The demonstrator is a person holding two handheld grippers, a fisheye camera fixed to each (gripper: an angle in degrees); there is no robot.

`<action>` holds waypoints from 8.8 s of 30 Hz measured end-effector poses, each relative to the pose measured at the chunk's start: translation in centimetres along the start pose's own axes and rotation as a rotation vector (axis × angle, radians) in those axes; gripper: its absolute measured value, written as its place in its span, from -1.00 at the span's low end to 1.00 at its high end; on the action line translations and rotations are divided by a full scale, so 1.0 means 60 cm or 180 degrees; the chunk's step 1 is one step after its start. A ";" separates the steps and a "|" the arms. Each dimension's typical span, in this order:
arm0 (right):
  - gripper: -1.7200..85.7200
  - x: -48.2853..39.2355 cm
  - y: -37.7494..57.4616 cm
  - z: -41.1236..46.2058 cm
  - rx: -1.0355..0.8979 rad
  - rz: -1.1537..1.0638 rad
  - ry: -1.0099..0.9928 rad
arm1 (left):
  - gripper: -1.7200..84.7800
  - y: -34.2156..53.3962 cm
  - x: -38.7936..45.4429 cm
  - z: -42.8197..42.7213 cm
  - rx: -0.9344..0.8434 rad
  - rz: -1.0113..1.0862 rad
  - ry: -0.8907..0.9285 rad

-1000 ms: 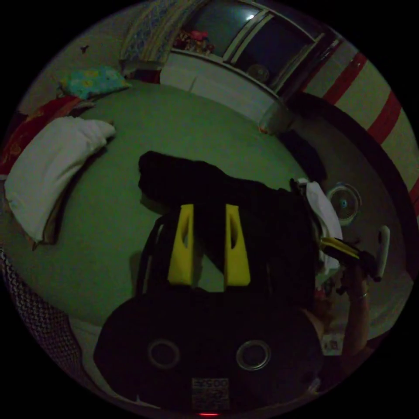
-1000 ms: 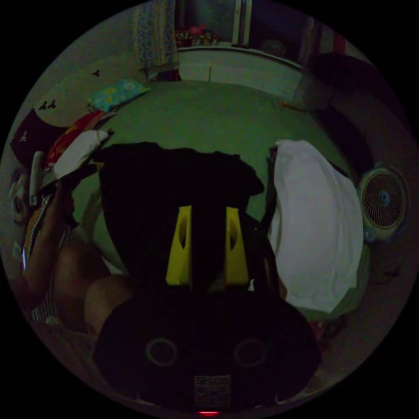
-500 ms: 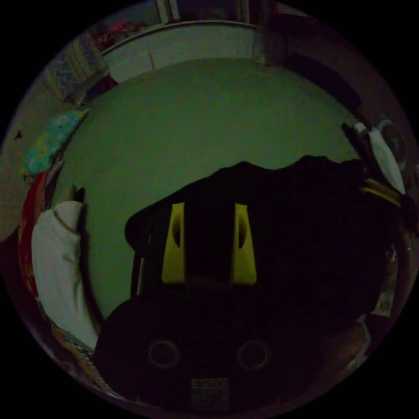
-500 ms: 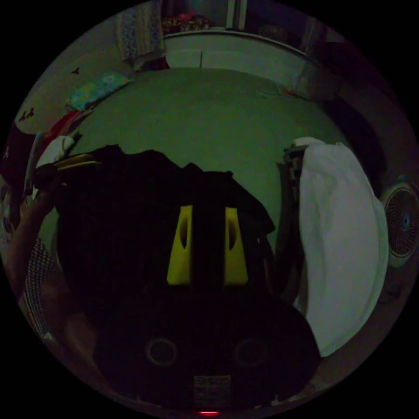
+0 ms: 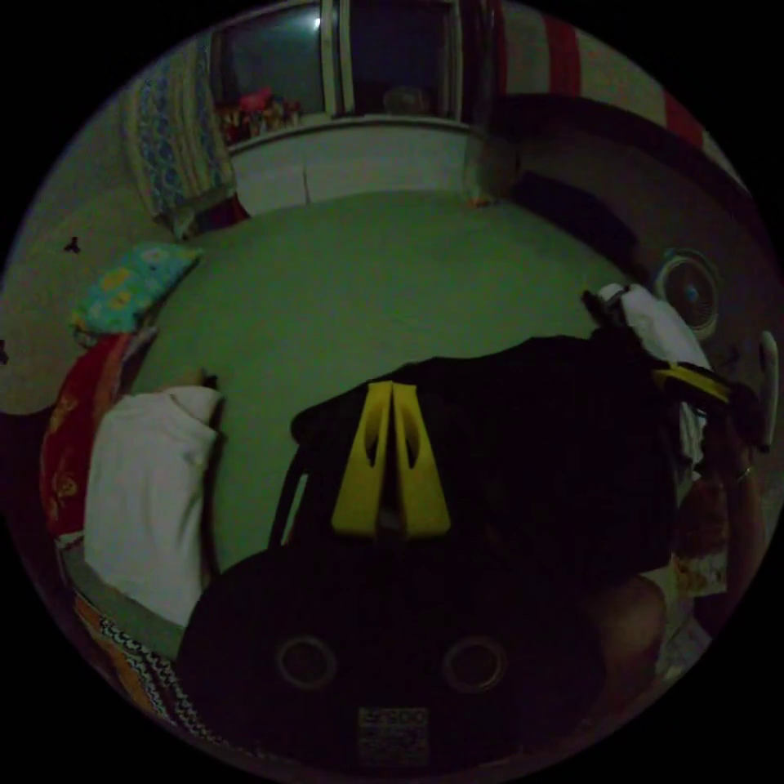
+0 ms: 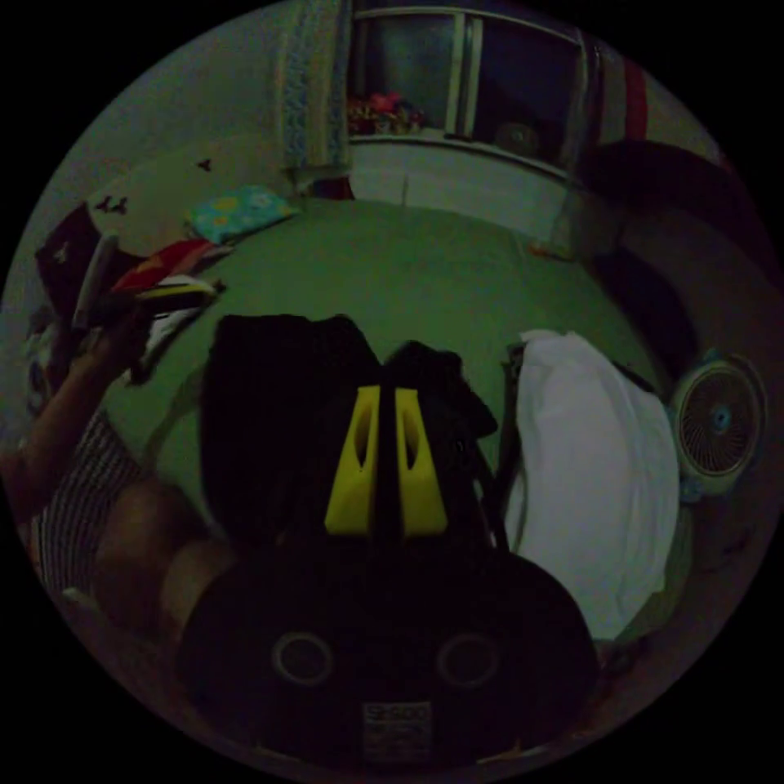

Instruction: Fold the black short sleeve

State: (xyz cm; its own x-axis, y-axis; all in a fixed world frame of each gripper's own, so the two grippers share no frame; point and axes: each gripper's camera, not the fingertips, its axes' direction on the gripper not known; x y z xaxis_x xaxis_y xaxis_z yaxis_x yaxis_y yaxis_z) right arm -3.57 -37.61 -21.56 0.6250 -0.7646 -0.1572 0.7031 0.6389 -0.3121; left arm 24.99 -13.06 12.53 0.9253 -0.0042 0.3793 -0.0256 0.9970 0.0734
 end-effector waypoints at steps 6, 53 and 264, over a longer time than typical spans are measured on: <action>-0.98 -0.168 0.034 -0.076 0.0174 -0.0497 -0.0720 | -0.94 0.075 -0.011 -0.114 0.0003 -0.0059 0.0360; -0.96 -0.255 -0.539 0.150 0.0386 -0.0327 0.0300 | -0.96 0.161 -0.244 -0.340 -0.0267 0.0273 -0.0431; -0.96 0.223 -0.248 0.131 -0.1104 0.0223 0.0900 | -0.97 -0.307 -0.089 0.385 -0.0474 -0.0682 0.0237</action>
State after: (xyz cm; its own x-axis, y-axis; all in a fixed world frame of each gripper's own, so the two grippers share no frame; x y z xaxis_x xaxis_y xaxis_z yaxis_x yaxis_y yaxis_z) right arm -3.00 -56.71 -11.65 0.5160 -0.7443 -0.4239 0.4772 0.6608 -0.5794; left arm 11.79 -33.17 30.46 0.9290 -0.2161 0.3003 0.2247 0.9744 0.0061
